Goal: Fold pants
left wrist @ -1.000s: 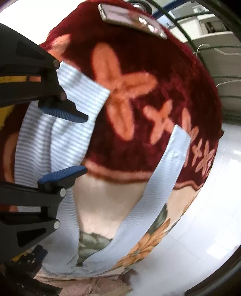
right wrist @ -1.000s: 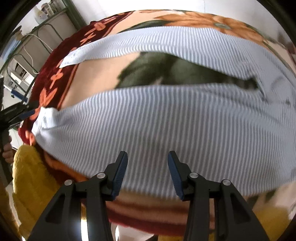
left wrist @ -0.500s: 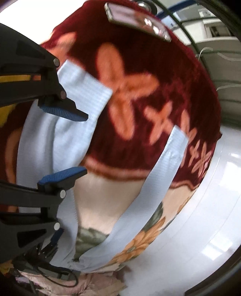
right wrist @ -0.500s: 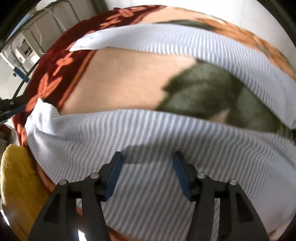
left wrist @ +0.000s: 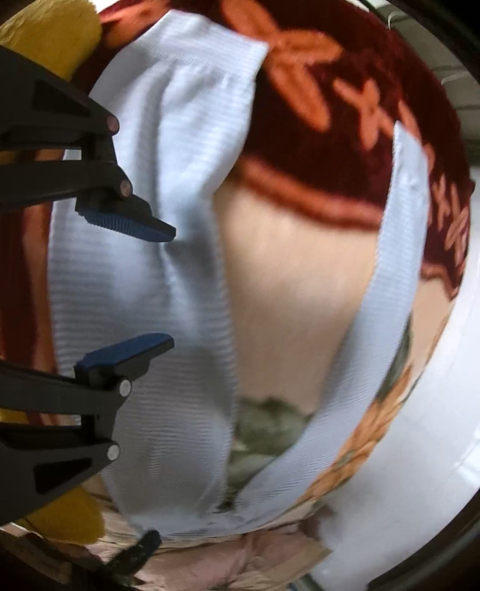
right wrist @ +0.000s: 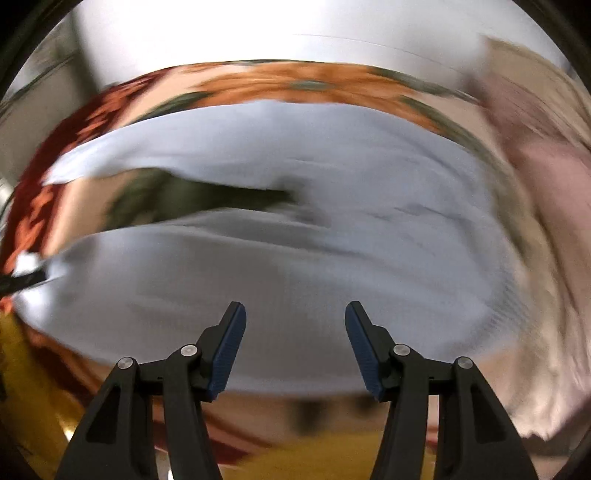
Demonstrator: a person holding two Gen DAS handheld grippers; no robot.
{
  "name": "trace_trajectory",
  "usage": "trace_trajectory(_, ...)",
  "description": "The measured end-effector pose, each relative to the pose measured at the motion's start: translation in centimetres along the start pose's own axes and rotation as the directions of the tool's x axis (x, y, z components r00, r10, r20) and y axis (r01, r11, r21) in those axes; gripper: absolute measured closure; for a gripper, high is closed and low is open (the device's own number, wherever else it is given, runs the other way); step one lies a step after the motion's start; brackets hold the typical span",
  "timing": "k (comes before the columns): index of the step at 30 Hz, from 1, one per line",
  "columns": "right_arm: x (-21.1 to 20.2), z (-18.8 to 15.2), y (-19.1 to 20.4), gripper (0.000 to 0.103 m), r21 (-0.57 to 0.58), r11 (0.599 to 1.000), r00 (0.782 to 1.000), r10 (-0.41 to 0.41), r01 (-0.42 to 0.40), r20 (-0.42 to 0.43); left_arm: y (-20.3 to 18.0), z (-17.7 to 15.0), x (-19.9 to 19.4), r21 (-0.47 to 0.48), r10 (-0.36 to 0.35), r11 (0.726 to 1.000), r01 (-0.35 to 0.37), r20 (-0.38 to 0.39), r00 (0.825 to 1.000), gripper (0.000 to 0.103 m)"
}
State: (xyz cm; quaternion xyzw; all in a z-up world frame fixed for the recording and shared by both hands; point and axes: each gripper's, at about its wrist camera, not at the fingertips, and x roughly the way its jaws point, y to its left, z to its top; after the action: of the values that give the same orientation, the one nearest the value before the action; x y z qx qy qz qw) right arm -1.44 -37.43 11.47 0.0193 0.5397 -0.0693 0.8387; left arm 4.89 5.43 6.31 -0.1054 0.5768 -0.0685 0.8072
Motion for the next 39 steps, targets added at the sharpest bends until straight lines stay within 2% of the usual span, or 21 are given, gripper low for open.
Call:
trace_trajectory(5,0.3,-1.7,-8.6,0.045,0.165,0.982,0.995,-0.092,0.097,-0.034,-3.2,-1.4,0.4,0.112,0.004,0.994,-0.003,-0.01,1.0,0.048)
trace_trajectory(7,0.6,-2.2,-10.9,0.045,0.216,0.97,0.993,-0.108,0.115,-0.044,-4.5,-1.9,0.5,0.16,-0.01,0.987,0.013,-0.019,1.0,0.04)
trace_trajectory(10,1.4,-2.7,-13.5,0.045,0.288,0.951,0.993,-0.105,0.115,-0.05,-7.0,-2.9,0.7,0.251,-0.019,0.968,0.027,-0.036,0.999,0.039)
trace_trajectory(16,2.3,-3.3,-15.2,0.045,0.366,0.928,0.997,-0.067,0.075,-0.034,-11.4,-6.0,1.7,0.428,-0.025,0.902,0.061,-0.09,0.996,0.038)
trace_trajectory(25,1.7,-4.0,-16.2,0.045,0.381,0.924,0.999,-0.046,0.037,0.013,-15.9,-8.8,3.4,0.575,-0.002,0.814,0.085,-0.144,0.99,0.038)
trace_trajectory(29,1.5,-4.5,-17.3,0.045,0.397,0.918,0.999,-0.034,0.019,0.031,-17.0,-9.3,4.6,0.617,0.047,0.787,0.011,-0.079,0.996,0.038)
trace_trajectory(34,1.2,-5.1,-18.8,0.045,0.44,0.898,0.998,-0.029,-0.001,0.061,-18.4,-9.9,5.3,0.678,0.087,0.73,-0.083,0.028,0.996,0.037)
trace_trajectory(38,1.5,-5.2,-19.9,0.045,0.481,0.876,0.997,-0.015,-0.022,0.073,-18.6,-10.0,5.5,0.665,0.074,0.739,-0.107,0.079,0.994,0.038)
trace_trajectory(39,1.6,-5.3,-20.0,0.045,0.489,0.872,0.997,-0.01,-0.029,0.077,-18.7,-9.9,5.5,0.656,0.064,0.748,-0.106,0.088,0.994,0.043)
